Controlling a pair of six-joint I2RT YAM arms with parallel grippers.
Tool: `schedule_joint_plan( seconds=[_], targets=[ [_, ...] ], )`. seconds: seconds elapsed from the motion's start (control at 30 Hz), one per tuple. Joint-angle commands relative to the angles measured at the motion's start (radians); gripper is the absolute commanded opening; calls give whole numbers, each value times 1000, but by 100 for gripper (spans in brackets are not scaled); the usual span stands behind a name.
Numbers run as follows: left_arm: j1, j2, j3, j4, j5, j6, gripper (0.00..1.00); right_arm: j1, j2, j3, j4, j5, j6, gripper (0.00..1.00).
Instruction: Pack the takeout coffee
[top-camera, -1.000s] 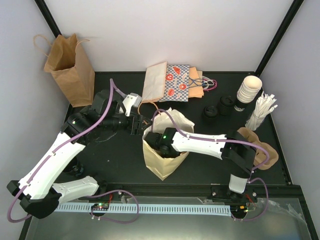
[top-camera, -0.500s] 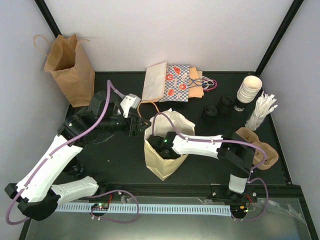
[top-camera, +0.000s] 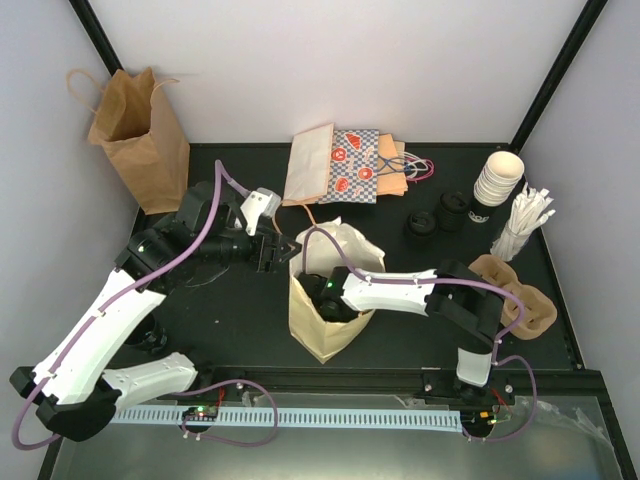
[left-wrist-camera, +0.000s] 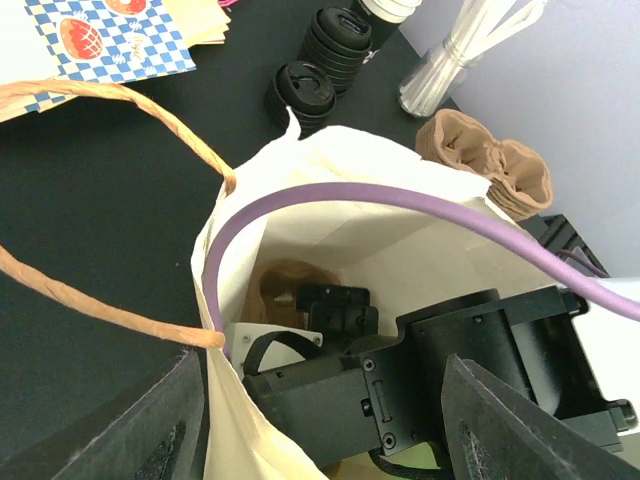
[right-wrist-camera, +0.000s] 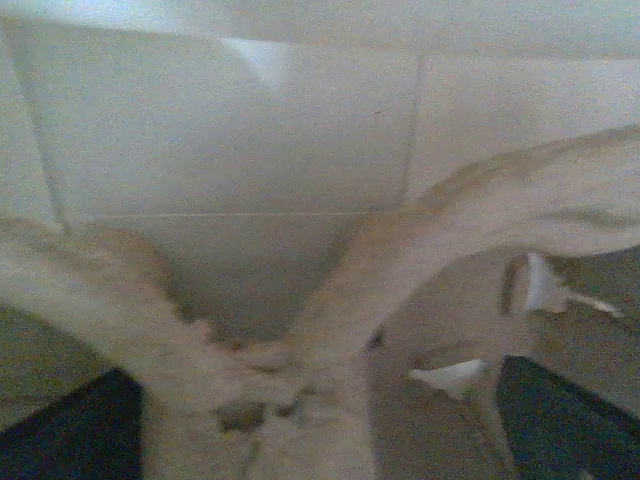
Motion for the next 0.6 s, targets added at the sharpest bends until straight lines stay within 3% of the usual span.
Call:
schedule_joint_plan(
  seconds=[0.0, 0.43, 0.57],
  targets=[
    [6, 5, 31, -22, -2, 18, 68, 6, 8, -12, 28, -11, -8, 100],
    [5, 9, 0, -21, 50, 17, 68, 7, -49, 67, -75, 38, 5, 100],
    [2, 10, -17, -21, 72, 0, 64, 7, -73, 90, -95, 43, 10, 94]
  ],
)
